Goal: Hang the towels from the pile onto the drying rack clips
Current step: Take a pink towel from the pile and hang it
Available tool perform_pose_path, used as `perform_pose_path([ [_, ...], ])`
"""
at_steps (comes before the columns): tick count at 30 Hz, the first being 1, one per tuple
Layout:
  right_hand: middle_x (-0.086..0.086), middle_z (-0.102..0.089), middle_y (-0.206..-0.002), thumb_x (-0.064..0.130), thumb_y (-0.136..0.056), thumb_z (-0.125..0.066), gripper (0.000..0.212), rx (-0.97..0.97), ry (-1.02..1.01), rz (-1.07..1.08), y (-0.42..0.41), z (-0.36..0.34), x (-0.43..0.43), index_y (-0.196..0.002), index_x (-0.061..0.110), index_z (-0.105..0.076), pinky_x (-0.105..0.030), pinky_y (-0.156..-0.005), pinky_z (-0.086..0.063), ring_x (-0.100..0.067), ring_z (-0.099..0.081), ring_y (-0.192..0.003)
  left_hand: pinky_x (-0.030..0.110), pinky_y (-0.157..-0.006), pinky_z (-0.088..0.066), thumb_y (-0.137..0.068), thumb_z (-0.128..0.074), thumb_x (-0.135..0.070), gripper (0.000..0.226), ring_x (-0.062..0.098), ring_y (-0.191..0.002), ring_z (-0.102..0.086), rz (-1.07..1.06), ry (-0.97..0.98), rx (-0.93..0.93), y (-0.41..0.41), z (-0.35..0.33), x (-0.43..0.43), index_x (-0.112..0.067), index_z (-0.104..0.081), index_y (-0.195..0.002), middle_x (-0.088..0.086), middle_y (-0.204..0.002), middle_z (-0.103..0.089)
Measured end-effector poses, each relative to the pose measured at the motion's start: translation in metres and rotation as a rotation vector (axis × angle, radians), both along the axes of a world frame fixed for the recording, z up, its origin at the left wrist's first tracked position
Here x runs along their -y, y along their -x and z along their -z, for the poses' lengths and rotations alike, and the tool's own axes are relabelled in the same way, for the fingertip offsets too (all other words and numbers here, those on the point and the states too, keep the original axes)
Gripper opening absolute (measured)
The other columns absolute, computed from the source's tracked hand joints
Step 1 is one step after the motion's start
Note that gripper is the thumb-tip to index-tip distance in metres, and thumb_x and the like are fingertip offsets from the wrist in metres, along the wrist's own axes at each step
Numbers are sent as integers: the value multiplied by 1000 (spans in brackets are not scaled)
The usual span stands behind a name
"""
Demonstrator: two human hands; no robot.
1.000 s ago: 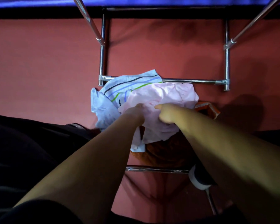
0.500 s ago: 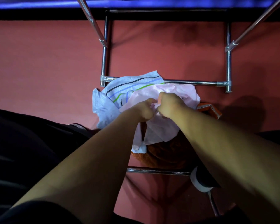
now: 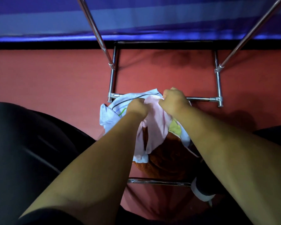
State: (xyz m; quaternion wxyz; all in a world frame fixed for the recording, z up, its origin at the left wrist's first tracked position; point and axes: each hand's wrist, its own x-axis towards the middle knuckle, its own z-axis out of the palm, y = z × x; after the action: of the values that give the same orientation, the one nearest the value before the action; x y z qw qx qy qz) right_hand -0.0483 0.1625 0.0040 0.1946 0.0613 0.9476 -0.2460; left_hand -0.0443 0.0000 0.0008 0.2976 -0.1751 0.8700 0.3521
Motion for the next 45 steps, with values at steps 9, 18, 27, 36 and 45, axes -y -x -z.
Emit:
perform_pose_path([
  [9, -1, -68, -78, 19, -85, -82, 16, 183, 423, 68, -15, -62, -15, -86, 15, -66, -27, -61, -46, -21, -62, -76, 31, -69, -50, -97, -73, -47, 42, 19, -64, -59, -214, -228, -263, 13, -72, 12, -6, -73, -86, 1, -71, -67],
  [18, -11, -81, -97, 32, -86, -87, 30, 114, 855, 138, -18, -143, -10, -106, 11, -78, -32, -74, -55, -18, -71, -84, 16, -50, -41, -104, -63, -48, 49, 13, -61, -49, 97, -258, -406, 7, -167, 7, -3, -65, -85, -1, -71, -61],
  [27, -2, -61, -71, 29, -97, -77, 16, -12, 790, 67, -13, -239, -10, -99, 14, -74, -20, -51, -43, -11, -50, -55, 41, -91, -59, -99, -58, -67, 60, 23, -92, -77, 99, -239, -517, 3, -252, 11, -10, -78, -94, 6, -89, -81],
  [36, -1, -81, -93, 26, -85, -68, 16, -526, 658, 112, 3, -372, 4, -93, 20, -80, -29, -75, -56, -6, -68, -79, 30, -63, -46, -97, -60, -68, 59, 10, -65, -54, 183, -277, -800, 7, -368, 13, -13, -66, -80, -3, -68, -63],
  [45, 14, -76, -100, 48, -97, -68, 25, -869, 609, 232, -4, -497, -15, -109, 30, -81, -23, -74, -51, -9, -68, -98, 32, -66, -47, -95, -60, -70, 45, 15, -81, -65, 281, -79, -939, 1, -483, 32, -28, -67, -83, -4, -87, -69],
])
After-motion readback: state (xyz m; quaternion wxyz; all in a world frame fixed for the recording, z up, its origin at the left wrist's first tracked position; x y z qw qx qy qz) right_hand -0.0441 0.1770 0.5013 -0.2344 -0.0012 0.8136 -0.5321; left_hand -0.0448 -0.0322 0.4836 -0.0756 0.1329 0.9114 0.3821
